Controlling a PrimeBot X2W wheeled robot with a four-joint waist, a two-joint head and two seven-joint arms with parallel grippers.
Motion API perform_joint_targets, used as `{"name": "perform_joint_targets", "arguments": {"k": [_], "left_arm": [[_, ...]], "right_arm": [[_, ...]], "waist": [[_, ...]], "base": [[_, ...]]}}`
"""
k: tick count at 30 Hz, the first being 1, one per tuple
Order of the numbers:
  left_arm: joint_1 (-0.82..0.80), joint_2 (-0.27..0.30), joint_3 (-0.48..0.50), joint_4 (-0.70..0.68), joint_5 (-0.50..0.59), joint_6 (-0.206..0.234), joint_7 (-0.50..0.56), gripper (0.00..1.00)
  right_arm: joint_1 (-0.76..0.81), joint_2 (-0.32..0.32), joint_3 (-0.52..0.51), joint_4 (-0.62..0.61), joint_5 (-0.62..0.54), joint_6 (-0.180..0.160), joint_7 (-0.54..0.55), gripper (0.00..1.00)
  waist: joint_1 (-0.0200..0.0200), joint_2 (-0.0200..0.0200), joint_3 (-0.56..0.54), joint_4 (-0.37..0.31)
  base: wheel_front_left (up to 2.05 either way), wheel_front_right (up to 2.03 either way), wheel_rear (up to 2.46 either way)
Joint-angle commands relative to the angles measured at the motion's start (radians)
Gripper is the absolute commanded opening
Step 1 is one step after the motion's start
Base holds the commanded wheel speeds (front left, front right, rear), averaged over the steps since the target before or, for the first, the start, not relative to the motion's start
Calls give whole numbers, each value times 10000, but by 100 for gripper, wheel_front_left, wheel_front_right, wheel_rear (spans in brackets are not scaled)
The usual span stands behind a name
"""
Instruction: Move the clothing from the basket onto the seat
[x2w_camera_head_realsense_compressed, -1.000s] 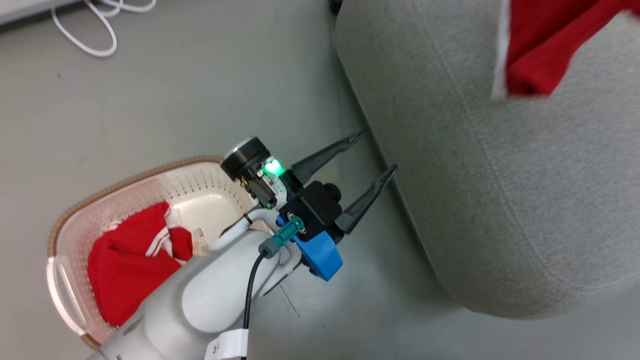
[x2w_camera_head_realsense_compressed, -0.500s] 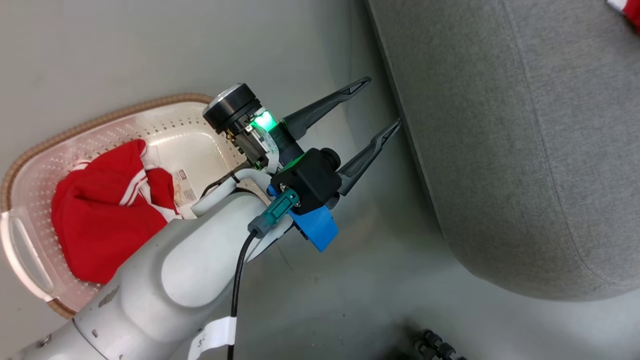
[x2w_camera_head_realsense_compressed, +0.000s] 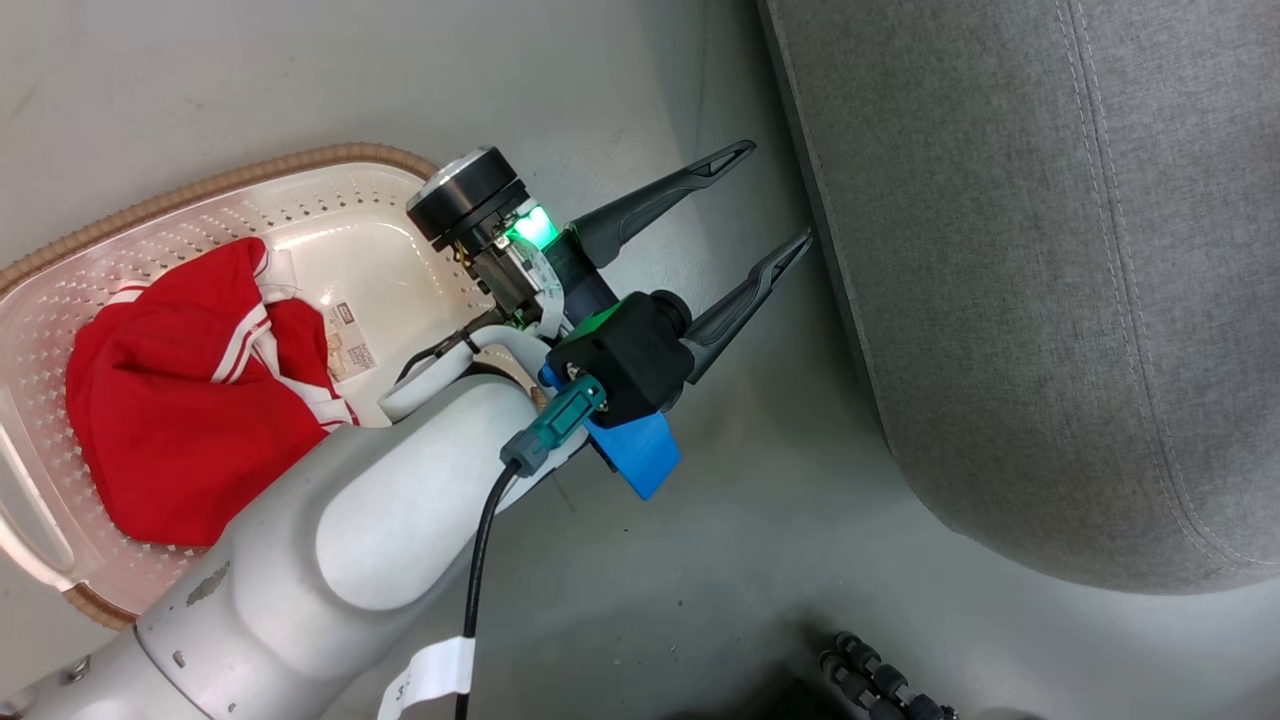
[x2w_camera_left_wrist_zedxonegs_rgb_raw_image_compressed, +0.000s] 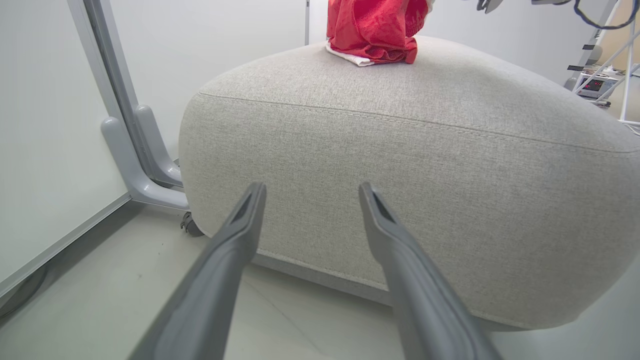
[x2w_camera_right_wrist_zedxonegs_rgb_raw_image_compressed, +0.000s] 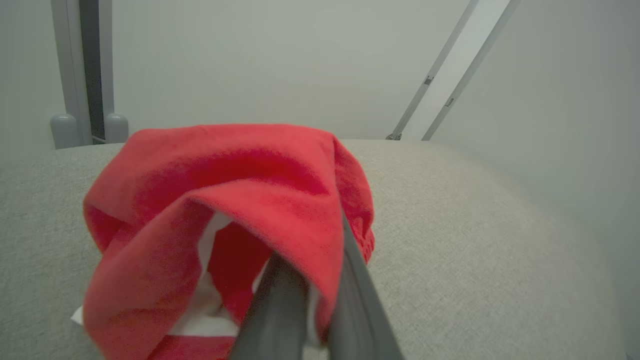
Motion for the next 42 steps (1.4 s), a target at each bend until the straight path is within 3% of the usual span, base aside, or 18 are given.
{"name": "perform_joint_targets", "arguments": {"k": [1,9,10,11,12,26,33,42], "left_arm": [[-162,56,-12,-35,-10,50,-9,100],[-257,81,-102,-12,-39,86,-5,100],[-224,85,-116,12,-47,95,-23,100],[-180,84,-123,27,-55,98,-39,100],[-132,76,-135,51,-64,101,-66,100],[862,-534,245,500,-593,349,-354,100],[2034,-651,1716,-53,-738,687,-359,100],[3695,-1036,4007,-380,-528,808,-360,100]], "right_arm": [[144,192,4,128,81,1,-10,0],[607,800,109,574,353,1,-10,0],[702,842,128,533,337,1,-10,36],[799,888,140,467,337,1,-10,96],[895,920,159,391,340,1,-10,100],[3591,1217,1298,-1510,-370,1,-10,100],[4566,1278,2476,-2534,-273,0,-8,100],[5503,1520,3717,-3515,-179,1,-8,100]], "waist": [[-1,0,7,-3],[-1,0,-15,-27],[-1,0,-74,-40],[-1,0,-146,-57],[-1,0,-232,-68],[-1,0,-2626,8],[-1,0,-4093,475],[-1,0,-5670,1628]], "base": [[0,0,0],[0,0,0],[0,0,0],[0,0,0],[0,0,0],[0,0,0],[0,0,0],[0,0,0]]}}
